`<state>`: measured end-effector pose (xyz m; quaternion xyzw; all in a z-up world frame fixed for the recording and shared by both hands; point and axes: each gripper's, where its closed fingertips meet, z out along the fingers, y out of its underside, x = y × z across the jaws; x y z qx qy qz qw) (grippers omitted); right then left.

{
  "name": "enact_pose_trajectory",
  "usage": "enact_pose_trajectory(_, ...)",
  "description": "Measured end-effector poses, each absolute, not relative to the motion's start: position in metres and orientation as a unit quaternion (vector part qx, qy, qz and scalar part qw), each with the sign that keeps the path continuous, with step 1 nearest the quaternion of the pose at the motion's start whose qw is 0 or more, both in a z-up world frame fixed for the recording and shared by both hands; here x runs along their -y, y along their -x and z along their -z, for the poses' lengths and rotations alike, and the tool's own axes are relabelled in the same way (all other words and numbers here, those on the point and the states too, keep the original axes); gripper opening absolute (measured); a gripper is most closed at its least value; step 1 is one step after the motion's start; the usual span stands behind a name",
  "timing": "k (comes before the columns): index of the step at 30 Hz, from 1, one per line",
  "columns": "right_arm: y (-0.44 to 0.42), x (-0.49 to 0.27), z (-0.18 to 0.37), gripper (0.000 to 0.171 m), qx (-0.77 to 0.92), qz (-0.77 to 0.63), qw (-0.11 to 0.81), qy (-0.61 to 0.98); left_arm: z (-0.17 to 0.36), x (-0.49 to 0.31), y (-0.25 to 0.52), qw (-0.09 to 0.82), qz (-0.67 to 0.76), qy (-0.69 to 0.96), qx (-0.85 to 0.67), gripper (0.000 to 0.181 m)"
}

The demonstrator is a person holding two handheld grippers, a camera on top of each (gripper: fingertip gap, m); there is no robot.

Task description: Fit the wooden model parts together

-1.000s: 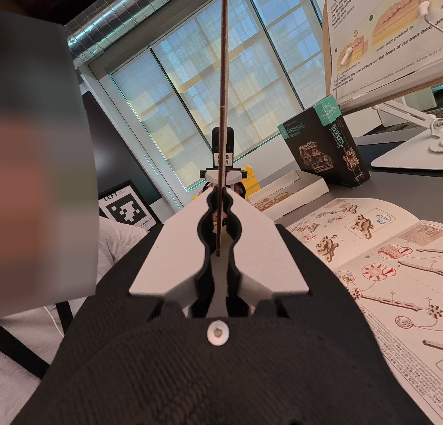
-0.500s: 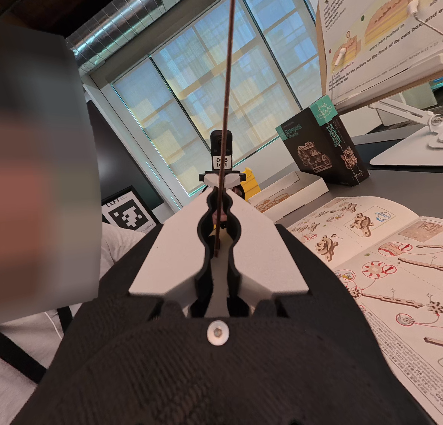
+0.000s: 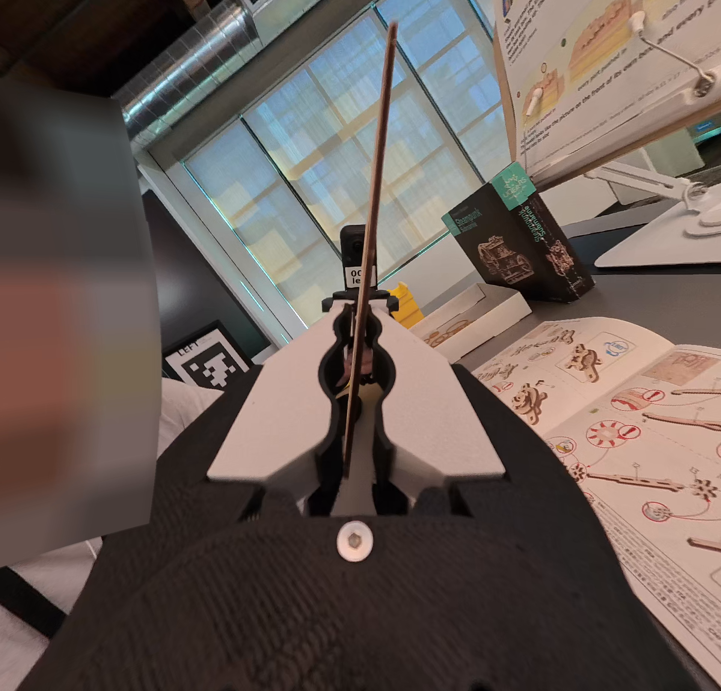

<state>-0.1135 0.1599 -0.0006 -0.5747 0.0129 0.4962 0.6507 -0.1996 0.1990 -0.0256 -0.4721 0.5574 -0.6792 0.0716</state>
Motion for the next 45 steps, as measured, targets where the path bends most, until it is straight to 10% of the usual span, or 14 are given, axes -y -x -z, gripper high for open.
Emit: enact_pose_trajectory(45,0.129,-0.143,-0.020,0.001,0.071,-0.441,0.698,0.560,0.013,-0.197,0.204,0.118,0.694,0.431,-0.564,0.001)
